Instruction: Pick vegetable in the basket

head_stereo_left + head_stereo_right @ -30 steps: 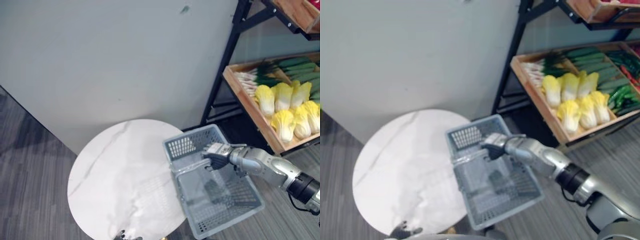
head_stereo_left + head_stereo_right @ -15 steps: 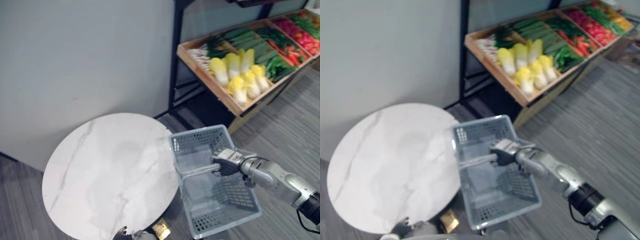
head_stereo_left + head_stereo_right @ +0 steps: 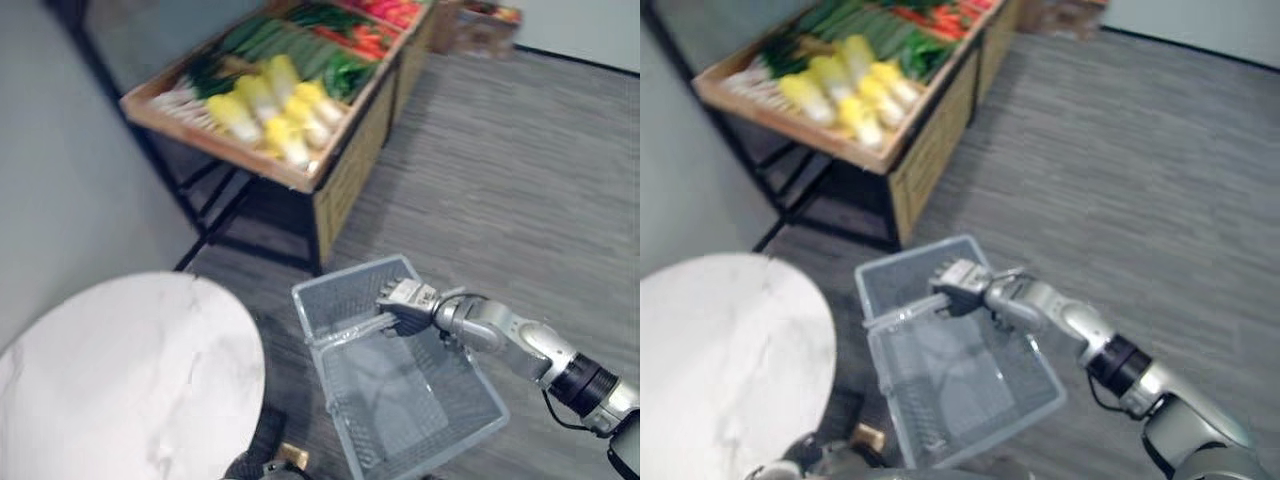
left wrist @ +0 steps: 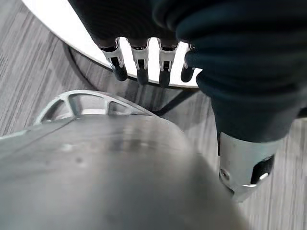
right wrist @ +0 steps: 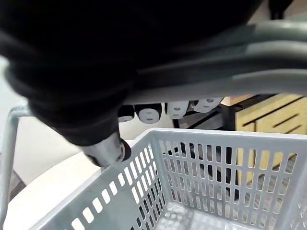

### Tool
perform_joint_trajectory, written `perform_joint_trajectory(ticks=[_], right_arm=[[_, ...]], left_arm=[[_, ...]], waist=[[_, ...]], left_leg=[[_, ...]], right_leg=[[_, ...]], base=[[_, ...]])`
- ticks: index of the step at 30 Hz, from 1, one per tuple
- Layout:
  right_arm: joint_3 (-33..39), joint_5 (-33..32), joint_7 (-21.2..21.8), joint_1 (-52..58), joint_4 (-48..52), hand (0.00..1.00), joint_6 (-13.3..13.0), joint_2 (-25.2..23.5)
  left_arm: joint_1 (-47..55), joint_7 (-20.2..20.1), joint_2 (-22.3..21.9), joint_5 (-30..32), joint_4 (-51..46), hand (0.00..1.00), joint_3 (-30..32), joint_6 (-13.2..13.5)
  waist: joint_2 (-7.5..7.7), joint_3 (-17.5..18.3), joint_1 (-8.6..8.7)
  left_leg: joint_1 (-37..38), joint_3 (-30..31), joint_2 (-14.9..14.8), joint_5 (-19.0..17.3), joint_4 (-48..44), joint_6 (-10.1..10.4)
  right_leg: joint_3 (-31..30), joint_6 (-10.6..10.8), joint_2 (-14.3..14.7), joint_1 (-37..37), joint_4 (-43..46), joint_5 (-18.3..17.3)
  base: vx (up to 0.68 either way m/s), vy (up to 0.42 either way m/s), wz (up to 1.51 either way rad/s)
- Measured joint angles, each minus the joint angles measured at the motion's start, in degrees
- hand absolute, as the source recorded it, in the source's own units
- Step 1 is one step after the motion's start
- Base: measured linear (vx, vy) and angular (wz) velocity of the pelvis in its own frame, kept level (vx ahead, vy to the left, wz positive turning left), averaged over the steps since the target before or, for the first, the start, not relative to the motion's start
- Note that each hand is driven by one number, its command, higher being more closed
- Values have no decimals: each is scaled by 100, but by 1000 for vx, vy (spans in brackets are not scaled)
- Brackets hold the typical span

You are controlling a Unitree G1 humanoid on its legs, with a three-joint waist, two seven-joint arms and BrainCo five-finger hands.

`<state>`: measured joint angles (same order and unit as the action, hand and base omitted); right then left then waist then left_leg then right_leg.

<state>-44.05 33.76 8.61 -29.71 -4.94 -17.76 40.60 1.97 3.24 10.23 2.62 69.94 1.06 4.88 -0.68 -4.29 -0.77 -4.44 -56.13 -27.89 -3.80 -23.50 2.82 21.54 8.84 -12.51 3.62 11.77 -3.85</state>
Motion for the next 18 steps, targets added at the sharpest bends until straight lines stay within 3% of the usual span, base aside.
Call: perform_joint_trajectory(ticks=[2, 3, 4, 5, 6, 7, 8, 9, 12, 15, 18], right_arm=[[69, 0, -15, 222, -126, 100, 0, 25], [225, 5, -73, 505, -267, 100, -2, 69], [274, 7, -82, 571, -283, 100, 0, 90], [438, 18, -145, 791, -364, 100, 8, 194], [500, 42, -215, 816, -498, 100, 22, 214], [554, 100, -231, 806, -523, 100, 43, 238], [549, 238, -326, 677, -637, 100, 46, 243], [509, 255, -423, 575, -842, 100, 47, 210], [242, 471, -442, 554, -1183, 100, 39, 177], [224, 475, -442, 574, -1165, 100, -52, 218], [627, 507, -442, 775, -1161, 100, -54, 423]], left_arm=[[11, 15, -58, 44, 0, 0, 40, -2], [48, 13, -56, 40, -24, 0, 44, -2], [49, 11, -56, 40, -31, 0, 43, -2], [85, 9, -54, 36, -60, 0, 43, 6], [149, 22, -28, 32, -95, 0, 36, 24], [172, 25, -51, 32, -96, 0, 26, 28], [278, 25, -122, 1, -106, 0, 6, 86], [348, 38, -181, -26, -123, 0, 24, 147], [517, 19, -194, -36, -218, 0, -5, 263], [493, -17, -105, -28, -215, 0, -78, 263], [390, -26, -128, -10, -226, 0, -115, 251]], waist=[[-123, -21, 149], [-117, -34, 233], [-112, -41, 231], [-67, -89, 218], [46, -166, 190], [50, -169, 186], [38, -172, 102], [-57, -211, -25], [-118, -217, -120], [39, -239, -60], [-49, -291, 62]], left_leg=[[171, 23, -195, 232, -15, 61], [257, 204, -291, 610, -115, -13], [266, 293, -297, 700, -147, -36], [232, 855, -303, 1097, -421, -112], [-2, 1943, 81, 718, -542, 259], [-77, 2523, 410, 498, -509, 350], [-148, 3470, 1023, 163, -396, 414], [-133, 4202, 1367, -108, -300, 404], [67, 4996, 1716, -307, -124, 293], [130, 5017, 1837, -319, 213, 310], [202, 5013, 1981, -426, 790, 403]], right_leg=[[10, -168, 208, -138, -7, -108], [-14, -274, 268, -260, 21, -171], [-23, -301, 267, -289, 30, -187], [-164, -379, 243, -411, 48, -236], [-514, -426, 102, -450, 34, -273], [-707, -424, 50, -407, 10, -276], [-1155, -424, 51, -292, -123, -276], [-1546, -401, 228, -248, -288, -213], [-2194, -479, 638, -135, -364, -206], [-2393, -325, 591, 8, -630, 7], [-2447, -75, 476, 50, -1081, 506]], base=[[-4, -231, -32], [-15, -224, -22], [-28, -226, -30], [-50, -200, -52], [-65, -145, -73], [-109, -31, -129], [-91, 39, -175], [-81, 39, -182], [-75, 119, -133], [-18, 71, -60], [-24, 131, -7]])
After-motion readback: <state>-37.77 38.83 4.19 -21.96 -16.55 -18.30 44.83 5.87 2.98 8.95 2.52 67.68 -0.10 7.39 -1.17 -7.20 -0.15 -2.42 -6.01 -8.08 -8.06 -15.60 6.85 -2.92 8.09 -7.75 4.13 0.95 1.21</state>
